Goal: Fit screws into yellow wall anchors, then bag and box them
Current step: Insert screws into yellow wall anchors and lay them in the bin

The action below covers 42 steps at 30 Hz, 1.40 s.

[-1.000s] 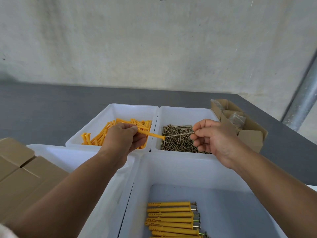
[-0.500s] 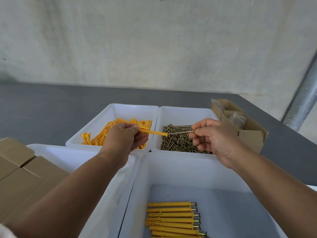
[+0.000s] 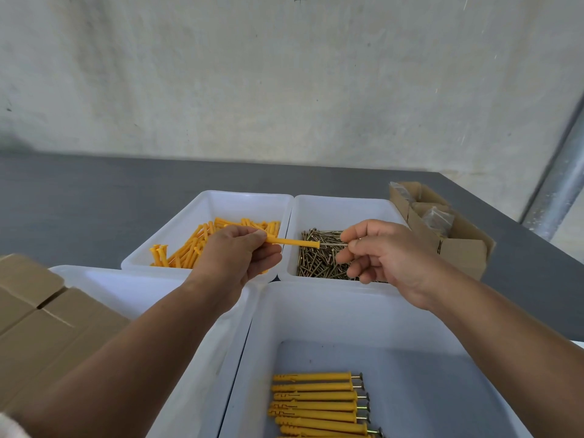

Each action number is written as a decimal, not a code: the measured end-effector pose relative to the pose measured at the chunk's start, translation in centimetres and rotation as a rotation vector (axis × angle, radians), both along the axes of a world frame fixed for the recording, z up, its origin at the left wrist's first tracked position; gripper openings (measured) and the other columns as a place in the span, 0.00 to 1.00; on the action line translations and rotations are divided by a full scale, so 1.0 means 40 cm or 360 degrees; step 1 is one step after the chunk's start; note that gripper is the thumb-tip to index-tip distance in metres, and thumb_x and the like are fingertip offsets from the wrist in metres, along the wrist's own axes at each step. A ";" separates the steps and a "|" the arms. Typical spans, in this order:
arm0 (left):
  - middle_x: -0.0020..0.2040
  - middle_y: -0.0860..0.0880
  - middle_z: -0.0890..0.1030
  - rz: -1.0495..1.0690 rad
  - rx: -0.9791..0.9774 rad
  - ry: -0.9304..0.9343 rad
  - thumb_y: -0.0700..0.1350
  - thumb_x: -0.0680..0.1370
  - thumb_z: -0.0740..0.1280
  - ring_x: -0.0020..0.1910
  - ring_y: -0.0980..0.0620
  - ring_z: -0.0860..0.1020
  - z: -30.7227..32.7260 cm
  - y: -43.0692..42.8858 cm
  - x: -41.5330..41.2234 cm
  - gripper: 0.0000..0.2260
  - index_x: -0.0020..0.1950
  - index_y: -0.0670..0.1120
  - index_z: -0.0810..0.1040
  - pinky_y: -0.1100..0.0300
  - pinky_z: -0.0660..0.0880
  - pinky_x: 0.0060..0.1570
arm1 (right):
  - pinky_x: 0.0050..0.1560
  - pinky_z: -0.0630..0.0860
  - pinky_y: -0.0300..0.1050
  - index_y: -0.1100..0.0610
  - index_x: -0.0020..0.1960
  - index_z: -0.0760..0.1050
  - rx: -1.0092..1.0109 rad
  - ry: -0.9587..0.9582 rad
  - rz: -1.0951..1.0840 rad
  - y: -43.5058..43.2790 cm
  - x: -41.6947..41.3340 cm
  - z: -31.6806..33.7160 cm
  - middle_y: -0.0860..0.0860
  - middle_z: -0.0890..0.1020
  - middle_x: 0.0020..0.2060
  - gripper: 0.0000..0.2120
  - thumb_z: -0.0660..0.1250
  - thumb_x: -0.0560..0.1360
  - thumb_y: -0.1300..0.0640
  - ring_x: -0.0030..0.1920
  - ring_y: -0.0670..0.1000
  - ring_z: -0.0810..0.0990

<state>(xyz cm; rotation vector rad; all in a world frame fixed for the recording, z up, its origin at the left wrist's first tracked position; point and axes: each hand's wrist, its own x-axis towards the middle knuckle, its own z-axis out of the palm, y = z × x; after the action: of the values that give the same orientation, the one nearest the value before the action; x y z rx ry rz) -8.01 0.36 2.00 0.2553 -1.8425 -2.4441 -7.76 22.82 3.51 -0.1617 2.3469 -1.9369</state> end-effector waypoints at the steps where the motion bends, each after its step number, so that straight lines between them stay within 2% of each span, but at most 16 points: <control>1: 0.34 0.43 0.83 -0.0022 -0.0016 0.0005 0.37 0.81 0.64 0.34 0.51 0.84 0.000 0.002 0.002 0.05 0.48 0.36 0.77 0.61 0.80 0.33 | 0.29 0.75 0.40 0.59 0.52 0.78 0.0041 -0.0007 0.0046 -0.001 0.003 0.003 0.57 0.86 0.40 0.08 0.62 0.77 0.67 0.31 0.50 0.81; 6: 0.38 0.41 0.83 -0.0082 -0.0081 0.0011 0.37 0.80 0.65 0.36 0.51 0.84 0.002 0.012 0.009 0.05 0.52 0.35 0.77 0.60 0.80 0.34 | 0.30 0.76 0.40 0.56 0.54 0.79 0.0289 -0.0020 0.0269 -0.009 0.017 0.015 0.55 0.86 0.39 0.09 0.62 0.78 0.65 0.32 0.49 0.82; 11: 0.33 0.44 0.83 -0.0117 -0.0186 0.0034 0.36 0.80 0.65 0.35 0.51 0.84 0.003 0.019 0.016 0.03 0.47 0.38 0.77 0.61 0.80 0.33 | 0.33 0.77 0.39 0.50 0.54 0.78 0.0600 -0.0002 0.0468 -0.017 0.031 0.024 0.50 0.86 0.40 0.08 0.62 0.80 0.60 0.35 0.48 0.82; 15: 0.34 0.44 0.83 -0.0174 -0.0342 0.0067 0.37 0.79 0.66 0.34 0.51 0.84 0.002 0.019 0.017 0.03 0.47 0.39 0.77 0.60 0.80 0.33 | 0.34 0.77 0.40 0.53 0.53 0.77 0.0783 -0.0020 0.0603 -0.019 0.037 0.024 0.51 0.86 0.40 0.05 0.63 0.81 0.57 0.35 0.47 0.82; 19: 0.36 0.45 0.83 -0.0088 -0.0501 0.0128 0.39 0.77 0.69 0.34 0.51 0.83 0.007 0.001 0.007 0.02 0.44 0.41 0.78 0.59 0.80 0.34 | 0.34 0.79 0.41 0.54 0.54 0.76 0.0974 -0.0231 0.0868 -0.004 0.045 0.033 0.54 0.86 0.43 0.04 0.64 0.79 0.58 0.35 0.49 0.82; 21: 0.36 0.46 0.83 0.0073 -0.0713 0.0154 0.40 0.76 0.69 0.36 0.50 0.83 0.004 -0.018 -0.003 0.02 0.44 0.43 0.79 0.55 0.82 0.38 | 0.35 0.80 0.41 0.54 0.53 0.75 0.1093 -0.0381 0.0990 -0.003 0.052 0.030 0.56 0.86 0.45 0.04 0.65 0.79 0.59 0.35 0.50 0.82; 23: 0.36 0.49 0.83 0.0281 -0.1074 0.0185 0.42 0.76 0.68 0.39 0.49 0.83 -0.002 -0.042 -0.014 0.02 0.44 0.47 0.80 0.52 0.82 0.42 | 0.36 0.80 0.41 0.52 0.52 0.74 0.1269 -0.0478 0.1045 -0.010 0.058 0.018 0.56 0.85 0.46 0.04 0.65 0.79 0.60 0.34 0.50 0.82; 26: 0.39 0.53 0.82 0.0580 -0.1702 0.0227 0.45 0.77 0.65 0.43 0.51 0.79 -0.012 -0.075 -0.022 0.04 0.47 0.51 0.79 0.56 0.77 0.40 | 0.35 0.80 0.39 0.54 0.57 0.73 0.1579 -0.0553 0.1089 -0.026 0.063 -0.007 0.58 0.85 0.49 0.07 0.63 0.79 0.62 0.32 0.48 0.81; 28: 0.45 0.51 0.81 0.0717 -0.1950 0.0226 0.44 0.77 0.62 0.45 0.48 0.77 -0.020 -0.098 -0.028 0.07 0.50 0.50 0.79 0.54 0.75 0.43 | 0.36 0.79 0.39 0.56 0.59 0.72 0.1714 -0.0586 0.1113 -0.035 0.065 -0.025 0.60 0.84 0.50 0.09 0.62 0.79 0.62 0.31 0.47 0.79; 32: 0.49 0.46 0.73 0.0770 -0.2322 -0.0055 0.50 0.79 0.60 0.49 0.42 0.74 -0.031 -0.142 -0.041 0.11 0.55 0.47 0.79 0.52 0.70 0.49 | 0.32 0.77 0.37 0.57 0.62 0.72 0.1791 -0.0600 0.1125 -0.051 0.071 -0.050 0.53 0.80 0.39 0.11 0.62 0.79 0.62 0.28 0.46 0.76; 34: 0.52 0.44 0.73 0.0708 -0.2504 -0.0303 0.55 0.79 0.59 0.54 0.40 0.74 -0.038 -0.164 -0.045 0.16 0.58 0.48 0.78 0.50 0.68 0.52 | 0.31 0.77 0.37 0.57 0.63 0.73 0.1831 -0.0593 0.1140 -0.057 0.075 -0.054 0.55 0.80 0.42 0.13 0.64 0.79 0.61 0.30 0.47 0.77; 37: 0.56 0.43 0.72 0.0565 -0.2607 -0.0598 0.60 0.79 0.54 0.57 0.40 0.73 -0.050 -0.192 -0.050 0.22 0.61 0.49 0.77 0.49 0.67 0.57 | 0.31 0.77 0.37 0.57 0.62 0.75 0.1871 -0.0559 0.1147 -0.059 0.077 -0.047 0.56 0.80 0.46 0.13 0.65 0.79 0.58 0.30 0.49 0.78; 39: 0.58 0.43 0.72 0.0492 -0.2612 -0.0688 0.62 0.78 0.52 0.58 0.40 0.74 -0.054 -0.203 -0.053 0.24 0.63 0.49 0.76 0.49 0.67 0.58 | 0.33 0.78 0.39 0.56 0.62 0.76 0.1882 -0.0563 0.1151 -0.055 0.077 -0.036 0.57 0.81 0.48 0.12 0.65 0.79 0.55 0.30 0.49 0.79; 42: 0.58 0.42 0.71 0.0459 -0.2658 -0.0731 0.61 0.77 0.55 0.58 0.40 0.73 -0.058 -0.203 -0.057 0.23 0.64 0.49 0.74 0.49 0.66 0.59 | 0.36 0.80 0.40 0.56 0.61 0.76 0.1785 -0.0568 0.1132 -0.044 0.076 -0.011 0.56 0.83 0.51 0.12 0.64 0.79 0.54 0.31 0.49 0.80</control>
<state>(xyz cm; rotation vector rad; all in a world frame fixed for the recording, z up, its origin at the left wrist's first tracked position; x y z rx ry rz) -10.31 -7.75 -0.32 0.7956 -2.9048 -0.1456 -4.73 21.06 3.08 -0.4165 2.2726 -0.2168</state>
